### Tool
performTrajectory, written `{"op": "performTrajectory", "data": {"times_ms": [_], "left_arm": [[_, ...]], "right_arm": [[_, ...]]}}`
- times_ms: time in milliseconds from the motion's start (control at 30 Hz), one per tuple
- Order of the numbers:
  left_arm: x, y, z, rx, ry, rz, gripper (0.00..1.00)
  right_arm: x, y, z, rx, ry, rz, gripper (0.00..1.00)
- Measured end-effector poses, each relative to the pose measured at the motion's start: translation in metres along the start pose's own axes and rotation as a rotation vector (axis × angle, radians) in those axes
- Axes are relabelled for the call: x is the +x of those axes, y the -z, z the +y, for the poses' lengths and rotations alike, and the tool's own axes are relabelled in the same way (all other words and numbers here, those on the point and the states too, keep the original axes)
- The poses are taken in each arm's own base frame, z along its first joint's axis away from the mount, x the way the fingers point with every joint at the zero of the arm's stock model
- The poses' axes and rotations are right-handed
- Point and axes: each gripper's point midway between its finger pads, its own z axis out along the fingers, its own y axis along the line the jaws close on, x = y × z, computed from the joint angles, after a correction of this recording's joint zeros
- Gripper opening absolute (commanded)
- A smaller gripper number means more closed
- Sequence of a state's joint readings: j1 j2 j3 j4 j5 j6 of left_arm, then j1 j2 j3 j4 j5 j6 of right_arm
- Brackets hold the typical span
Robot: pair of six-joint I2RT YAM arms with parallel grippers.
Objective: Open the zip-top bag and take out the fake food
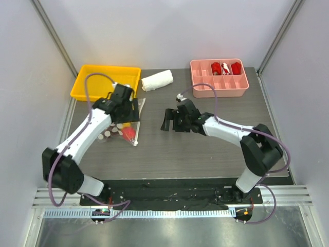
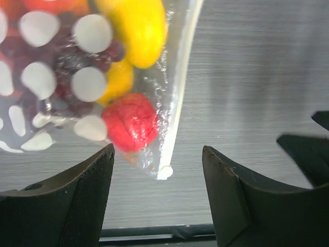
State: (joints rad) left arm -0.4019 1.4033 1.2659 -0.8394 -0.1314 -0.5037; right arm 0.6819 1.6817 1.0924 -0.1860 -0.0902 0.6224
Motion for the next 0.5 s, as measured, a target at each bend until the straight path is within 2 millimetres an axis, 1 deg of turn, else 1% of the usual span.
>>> {"op": "performTrajectory", "data": {"times_ms": [67, 167, 267, 367, 500], "left_arm": [[0.0, -0.009, -0.012, -0.051, -0.081, 0.016, 0.69], [-0.006, -0.024, -0.034, -0.129, -0.185, 0.008, 0.68], [-0.01, -0.041, -0.044, -0.222, -0.259, 0.0, 0.65], [-0.015, -0.062, -0.048, -0.337, -0.324, -0.002, 0.63], [-0.011, -0.084, -0.039, -0.484, -0.396, 0.014, 0.56]], "right_arm": [[0.018, 0.009, -0.004, -0.033, 0.001, 0.004, 0.93], [0.046, 0.018, -0.01, -0.071, 0.005, 0.027, 0.93], [0.068, 0.023, -0.013, -0.095, 0.02, 0.044, 0.93], [0.079, 0.028, -0.006, -0.129, 0.051, 0.029, 0.93], [0.082, 0.035, 0.012, -0.203, 0.086, -0.013, 0.93]]}}
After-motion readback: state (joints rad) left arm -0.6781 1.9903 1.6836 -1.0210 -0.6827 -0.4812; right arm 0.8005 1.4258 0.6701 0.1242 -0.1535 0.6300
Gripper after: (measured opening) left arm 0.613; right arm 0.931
